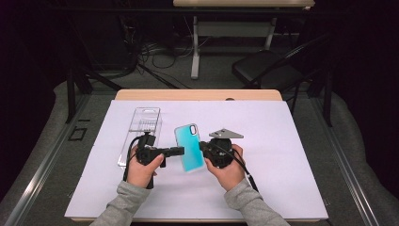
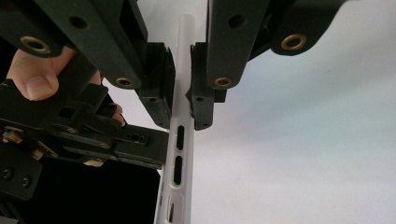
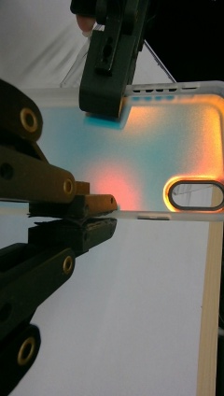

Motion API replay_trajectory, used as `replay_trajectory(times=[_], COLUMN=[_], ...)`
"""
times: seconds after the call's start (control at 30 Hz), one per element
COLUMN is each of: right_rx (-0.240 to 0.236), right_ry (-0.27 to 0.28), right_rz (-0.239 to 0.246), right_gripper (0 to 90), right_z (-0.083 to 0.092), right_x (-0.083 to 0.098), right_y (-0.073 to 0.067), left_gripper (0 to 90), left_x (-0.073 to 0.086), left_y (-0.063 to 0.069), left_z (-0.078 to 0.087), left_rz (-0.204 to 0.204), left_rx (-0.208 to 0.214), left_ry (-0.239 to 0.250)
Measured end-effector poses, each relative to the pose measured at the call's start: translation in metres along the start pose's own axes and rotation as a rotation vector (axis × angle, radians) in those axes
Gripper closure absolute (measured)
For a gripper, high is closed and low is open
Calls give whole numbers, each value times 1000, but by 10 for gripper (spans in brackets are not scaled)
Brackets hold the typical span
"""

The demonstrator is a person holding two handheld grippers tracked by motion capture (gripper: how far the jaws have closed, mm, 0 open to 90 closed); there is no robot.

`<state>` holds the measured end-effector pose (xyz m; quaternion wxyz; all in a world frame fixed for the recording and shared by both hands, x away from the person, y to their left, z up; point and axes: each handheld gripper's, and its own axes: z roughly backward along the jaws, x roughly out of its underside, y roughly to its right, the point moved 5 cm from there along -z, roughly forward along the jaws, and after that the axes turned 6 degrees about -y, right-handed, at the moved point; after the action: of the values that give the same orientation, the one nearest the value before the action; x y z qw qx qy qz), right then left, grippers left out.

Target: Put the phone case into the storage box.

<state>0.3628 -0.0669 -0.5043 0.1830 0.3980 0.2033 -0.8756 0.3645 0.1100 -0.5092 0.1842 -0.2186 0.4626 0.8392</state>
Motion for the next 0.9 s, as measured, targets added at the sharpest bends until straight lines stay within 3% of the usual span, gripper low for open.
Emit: replay_trajectory(times=[0.9], right_rx=[-7], right_ry=[-4], right_rz=[-1], right_gripper=[872], right_z=[0], right_x=[0], right_y=[0], left_gripper=[817], left_x=[0], left_y=[0], left_z=[1], left_rz=[2], left_rx=[8], left_ry=[0])
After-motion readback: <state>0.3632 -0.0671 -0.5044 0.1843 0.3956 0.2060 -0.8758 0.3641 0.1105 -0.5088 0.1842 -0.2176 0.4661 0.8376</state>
